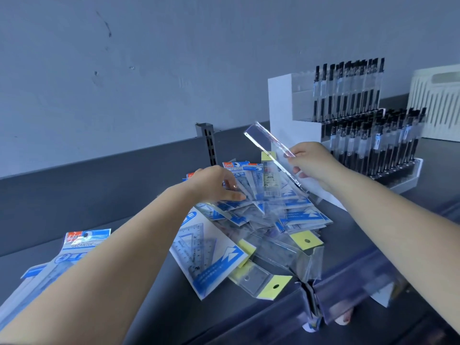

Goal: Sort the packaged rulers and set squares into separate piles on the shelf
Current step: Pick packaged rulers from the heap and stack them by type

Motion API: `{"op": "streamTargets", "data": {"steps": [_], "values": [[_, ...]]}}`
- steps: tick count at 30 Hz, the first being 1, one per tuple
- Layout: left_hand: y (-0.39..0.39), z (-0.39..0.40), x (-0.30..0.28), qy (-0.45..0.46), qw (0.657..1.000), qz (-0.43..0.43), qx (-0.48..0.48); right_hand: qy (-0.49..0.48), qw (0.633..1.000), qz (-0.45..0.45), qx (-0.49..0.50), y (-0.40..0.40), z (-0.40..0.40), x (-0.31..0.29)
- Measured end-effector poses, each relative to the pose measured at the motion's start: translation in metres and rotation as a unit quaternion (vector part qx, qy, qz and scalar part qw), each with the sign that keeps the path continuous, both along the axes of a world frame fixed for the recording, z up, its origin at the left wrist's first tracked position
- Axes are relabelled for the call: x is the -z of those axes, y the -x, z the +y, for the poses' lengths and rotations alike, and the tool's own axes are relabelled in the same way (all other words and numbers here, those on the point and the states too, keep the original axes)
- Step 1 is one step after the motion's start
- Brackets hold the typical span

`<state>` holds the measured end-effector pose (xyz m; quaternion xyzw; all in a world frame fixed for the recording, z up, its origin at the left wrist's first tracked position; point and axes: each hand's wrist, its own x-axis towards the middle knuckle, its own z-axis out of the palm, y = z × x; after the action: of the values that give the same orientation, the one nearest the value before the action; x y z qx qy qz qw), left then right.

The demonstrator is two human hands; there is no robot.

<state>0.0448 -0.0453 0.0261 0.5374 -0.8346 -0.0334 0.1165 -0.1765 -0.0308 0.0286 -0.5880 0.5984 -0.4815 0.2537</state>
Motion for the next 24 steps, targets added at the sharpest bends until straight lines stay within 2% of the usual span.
{"op": "streamTargets", "data": {"steps": [4,7,11,13,16,19,24], "values": [[-0.006,-0.001,-0.003,0.024,0.993,0.114,-0.005,-0.009,0.996,-0.086,-0.013,0.002,0.000,-0.001],[-0.013,0.002,-0.009,0.035,0.972,0.227,-0.045,-0.005,0.990,-0.143,-0.015,0.002,0.001,-0.002],[-0.040,0.032,-0.022,0.007,0.889,0.443,-0.118,0.024,0.978,-0.201,-0.049,-0.021,0.011,-0.015],[-0.055,0.052,-0.027,-0.017,0.845,0.516,-0.137,0.020,0.975,-0.204,-0.090,-0.042,0.019,-0.019],[-0.078,0.085,-0.026,-0.027,0.805,0.571,-0.160,-0.007,0.961,-0.217,-0.169,-0.086,0.036,-0.017],[-0.107,0.115,-0.017,-0.014,0.787,0.585,-0.195,-0.046,0.936,-0.248,-0.244,-0.135,0.056,-0.010],[-0.162,0.157,-0.007,0.021,0.766,0.593,-0.246,-0.086,0.910,-0.234,-0.332,-0.208,0.084,-0.002]]}}
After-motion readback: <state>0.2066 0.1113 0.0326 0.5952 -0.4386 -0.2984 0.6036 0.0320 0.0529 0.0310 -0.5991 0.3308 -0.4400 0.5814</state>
